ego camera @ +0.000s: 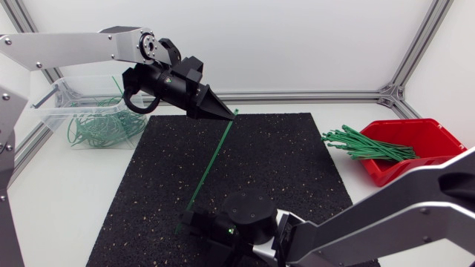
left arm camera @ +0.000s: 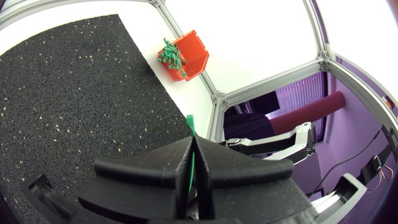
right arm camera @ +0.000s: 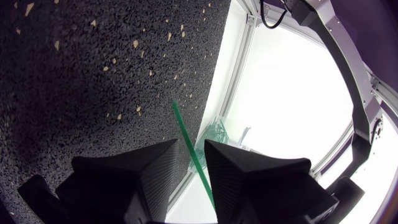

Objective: Take a green cable tie from the red box, thread the tail through the head to close it, then place it in the transparent bin on the left.

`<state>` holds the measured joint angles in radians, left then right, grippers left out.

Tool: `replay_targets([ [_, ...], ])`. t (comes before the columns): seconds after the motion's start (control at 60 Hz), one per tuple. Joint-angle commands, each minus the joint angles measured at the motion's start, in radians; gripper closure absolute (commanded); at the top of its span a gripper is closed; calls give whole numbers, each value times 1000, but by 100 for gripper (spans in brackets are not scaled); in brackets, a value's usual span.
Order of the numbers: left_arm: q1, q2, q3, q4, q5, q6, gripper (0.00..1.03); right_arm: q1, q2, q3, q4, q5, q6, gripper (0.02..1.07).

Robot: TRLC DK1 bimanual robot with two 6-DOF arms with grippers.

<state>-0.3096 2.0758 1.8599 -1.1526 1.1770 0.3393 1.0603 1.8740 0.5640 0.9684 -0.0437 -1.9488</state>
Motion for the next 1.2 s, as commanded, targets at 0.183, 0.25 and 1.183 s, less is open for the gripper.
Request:
replay_targets([
  [0.183, -5, 20, 13, -16, 6, 1, 100, -11, 24, 0, 13, 8, -9, 69],
  [0.25, -5, 20, 13, -16, 7, 1, 100, -8, 20, -3, 15, 10, -9, 72],
  [1.183, -13, 4, -8, -18, 7, 4, 100, -29, -47, 62, 12, 8, 8, 88],
])
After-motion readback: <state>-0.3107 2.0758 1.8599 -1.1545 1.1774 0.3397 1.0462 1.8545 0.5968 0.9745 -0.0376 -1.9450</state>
